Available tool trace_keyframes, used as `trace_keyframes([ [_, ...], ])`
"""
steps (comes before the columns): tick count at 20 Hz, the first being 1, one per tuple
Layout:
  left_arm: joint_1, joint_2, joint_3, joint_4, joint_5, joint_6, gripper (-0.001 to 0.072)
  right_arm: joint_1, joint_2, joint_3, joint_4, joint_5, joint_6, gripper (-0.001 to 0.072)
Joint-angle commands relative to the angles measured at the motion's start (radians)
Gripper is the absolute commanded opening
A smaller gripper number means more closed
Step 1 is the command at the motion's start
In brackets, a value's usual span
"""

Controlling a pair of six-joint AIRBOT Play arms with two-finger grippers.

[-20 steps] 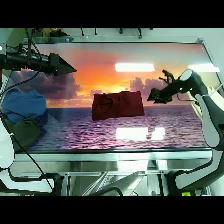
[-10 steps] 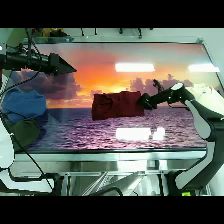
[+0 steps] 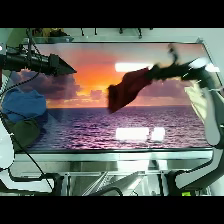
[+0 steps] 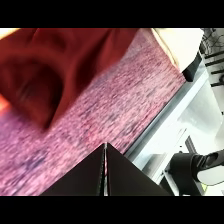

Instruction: Fold the shirts.

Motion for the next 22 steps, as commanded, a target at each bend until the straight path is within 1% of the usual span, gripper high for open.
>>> trace_keyframes([
  [1, 0.0, 0.0, 0.0, 0.0, -0.01, 0.001, 0.0014, -0.183, 0.029, 0.322, -0.282, -0.069, 0.285, 0.0017],
  [2, 0.0, 0.0, 0.0, 0.0, -0.01, 0.001, 0.0013, -0.249, 0.03, 0.35, -0.307, -0.106, 0.352, 0.0017],
  [4, 0.0, 0.0, 0.0, 0.001, -0.009, 0.001, 0.0013, -0.381, 0.029, 0.343, -0.307, -0.137, 0.415, 0.0017],
  [7, 0.0, -0.001, 0.0, 0.0, -0.006, 0.001, 0.0013, -0.524, 0.0, 0.314, -0.307, -0.138, 0.423, 0.0017],
  [8, -0.004, -0.001, 0.0, 0.002, -0.004, 0.001, 0.0013, -0.566, -0.017, 0.314, -0.306, -0.117, 0.424, 0.0017],
  [10, -0.004, -0.001, 0.0, 0.002, -0.005, 0.001, 0.0014, -0.644, -0.048, 0.314, -0.322, -0.004, 0.426, 0.0017],
  [12, -0.003, -0.001, 0.0, 0.002, -0.004, 0.001, 0.0014, -0.71, -0.069, 0.306, -0.421, 0.154, 0.507, 0.0016],
  [13, -0.003, -0.001, 0.0, 0.002, -0.004, 0.001, 0.0014, -0.741, -0.068, 0.29, -0.496, 0.219, 0.557, 0.0016],
  [14, -0.003, -0.001, 0.0, 0.002, -0.004, 0.001, 0.0013, -0.771, -0.067, 0.288, -0.544, 0.271, 0.582, 0.0016],
  [17, -0.003, -0.001, 0.0, 0.002, -0.002, 0.001, 0.0014, -0.843, -0.04, 0.288, -0.537, 0.328, 0.577, 0.0016],
  [20, -0.003, -0.001, 0.0, 0.002, 0.0, 0.001, 0.0013, -0.87, -0.023, 0.288, -0.534, 0.397, 0.572, 0.0016],
  [22, -0.004, -0.001, 0.0, 0.002, -0.001, 0.001, 0.0014, -0.87, -0.022, 0.288, -0.534, 0.45, 0.54, 0.0016],
])
